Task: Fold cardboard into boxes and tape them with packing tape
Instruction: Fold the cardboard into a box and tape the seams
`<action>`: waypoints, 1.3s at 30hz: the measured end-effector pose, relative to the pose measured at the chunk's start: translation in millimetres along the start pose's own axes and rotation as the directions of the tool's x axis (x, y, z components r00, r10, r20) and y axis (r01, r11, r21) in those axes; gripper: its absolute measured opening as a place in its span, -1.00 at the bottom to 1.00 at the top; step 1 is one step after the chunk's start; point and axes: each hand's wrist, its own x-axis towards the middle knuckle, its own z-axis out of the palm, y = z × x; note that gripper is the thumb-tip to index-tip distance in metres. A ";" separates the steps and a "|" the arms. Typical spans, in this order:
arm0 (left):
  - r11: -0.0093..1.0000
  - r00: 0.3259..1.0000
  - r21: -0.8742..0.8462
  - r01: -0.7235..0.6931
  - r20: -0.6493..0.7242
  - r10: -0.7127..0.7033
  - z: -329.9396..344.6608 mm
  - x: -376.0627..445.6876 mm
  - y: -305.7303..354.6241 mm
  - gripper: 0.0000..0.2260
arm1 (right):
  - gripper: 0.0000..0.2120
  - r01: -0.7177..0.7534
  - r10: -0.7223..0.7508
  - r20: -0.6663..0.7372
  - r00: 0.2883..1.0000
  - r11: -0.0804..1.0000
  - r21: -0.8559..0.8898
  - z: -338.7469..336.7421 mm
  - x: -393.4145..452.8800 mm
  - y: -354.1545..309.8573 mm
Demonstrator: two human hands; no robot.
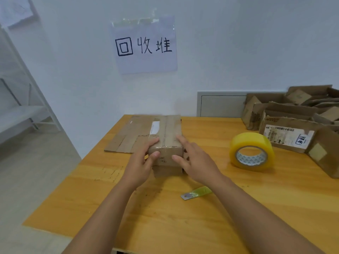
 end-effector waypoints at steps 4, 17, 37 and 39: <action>0.998 0.998 0.006 -0.055 -0.009 0.056 6.0 -12.2 2.3 -0.65 | -0.41 0.086 -0.086 -0.006 0.996 0.993 -0.083 -2.9 -8.5 4.4; 0.999 1.000 0.028 0.020 0.018 -0.021 11.4 4.9 -2.0 -0.40 | -0.35 0.039 -0.045 0.046 0.998 0.990 0.139 1.7 15.9 7.6; 0.998 0.998 -0.063 0.009 -0.064 -0.013 21.9 8.2 -12.8 -0.41 | -0.52 0.096 -0.089 -0.112 0.990 0.993 0.064 10.8 16.5 14.8; 0.996 0.998 -0.081 0.026 -0.050 -0.031 24.5 17.9 -10.3 -0.36 | -0.49 0.042 -0.031 -0.080 0.996 0.989 0.139 9.0 25.8 13.8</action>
